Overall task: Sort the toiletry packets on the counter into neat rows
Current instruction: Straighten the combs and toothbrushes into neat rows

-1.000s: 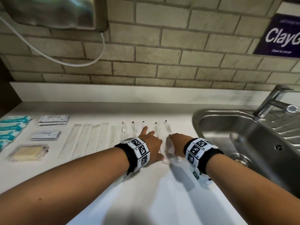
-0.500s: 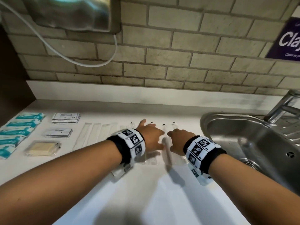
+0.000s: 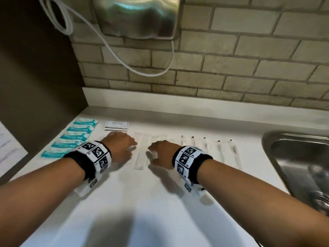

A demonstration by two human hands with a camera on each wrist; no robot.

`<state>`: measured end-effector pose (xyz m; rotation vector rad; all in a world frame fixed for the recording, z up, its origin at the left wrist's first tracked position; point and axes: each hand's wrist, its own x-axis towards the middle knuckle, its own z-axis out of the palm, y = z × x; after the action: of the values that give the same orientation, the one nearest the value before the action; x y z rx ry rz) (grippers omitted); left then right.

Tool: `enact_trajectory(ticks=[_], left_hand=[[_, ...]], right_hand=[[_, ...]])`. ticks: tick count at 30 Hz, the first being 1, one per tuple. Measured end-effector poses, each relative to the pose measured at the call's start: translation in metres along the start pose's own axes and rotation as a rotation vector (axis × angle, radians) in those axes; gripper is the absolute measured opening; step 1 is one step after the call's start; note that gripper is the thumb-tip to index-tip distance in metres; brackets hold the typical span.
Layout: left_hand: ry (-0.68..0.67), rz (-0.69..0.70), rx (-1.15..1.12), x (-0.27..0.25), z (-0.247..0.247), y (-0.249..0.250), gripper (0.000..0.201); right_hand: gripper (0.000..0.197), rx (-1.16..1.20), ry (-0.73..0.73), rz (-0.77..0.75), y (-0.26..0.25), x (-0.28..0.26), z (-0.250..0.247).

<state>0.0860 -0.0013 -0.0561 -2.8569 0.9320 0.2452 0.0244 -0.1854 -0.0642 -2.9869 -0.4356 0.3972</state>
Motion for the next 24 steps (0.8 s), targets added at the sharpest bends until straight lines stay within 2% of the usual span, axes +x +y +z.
enact_trajectory(ticks=[1,2,4,8,12,16,21,22,24], left_hand=[[-0.023,0.006,0.018,0.000,0.005,-0.004,0.017],[-0.061,0.009,0.022,0.001,0.013,-0.009,0.019],[-0.115,0.030,0.034,0.005,0.027,-0.017,0.032],[-0.132,0.050,0.034,0.011,0.039,-0.022,0.037],[-0.130,0.072,0.040,0.009,0.040,-0.024,0.045],[-0.125,0.087,0.054,0.008,0.038,-0.024,0.049],[-0.091,0.112,0.008,0.009,0.033,-0.026,0.032],[-0.082,0.130,0.005,0.010,0.030,-0.025,0.034],[-0.072,0.158,0.004,0.014,0.025,-0.020,0.050]], right_hand=[[0.043,-0.007,-0.007,0.003,-0.003,0.010,0.002],[0.047,-0.013,-0.022,0.015,-0.007,0.018,0.004],[0.052,-0.034,-0.055,0.048,-0.014,0.033,0.008],[0.049,-0.057,-0.092,0.126,-0.023,0.044,0.021],[0.038,-0.080,-0.053,0.142,-0.027,0.044,0.031],[0.039,-0.088,-0.062,0.147,-0.031,0.047,0.028],[0.039,-0.020,-0.016,0.158,-0.032,0.046,0.022],[0.043,-0.026,-0.011,0.179,-0.030,0.045,0.019],[0.046,-0.059,-0.019,0.227,-0.027,0.041,0.013]])
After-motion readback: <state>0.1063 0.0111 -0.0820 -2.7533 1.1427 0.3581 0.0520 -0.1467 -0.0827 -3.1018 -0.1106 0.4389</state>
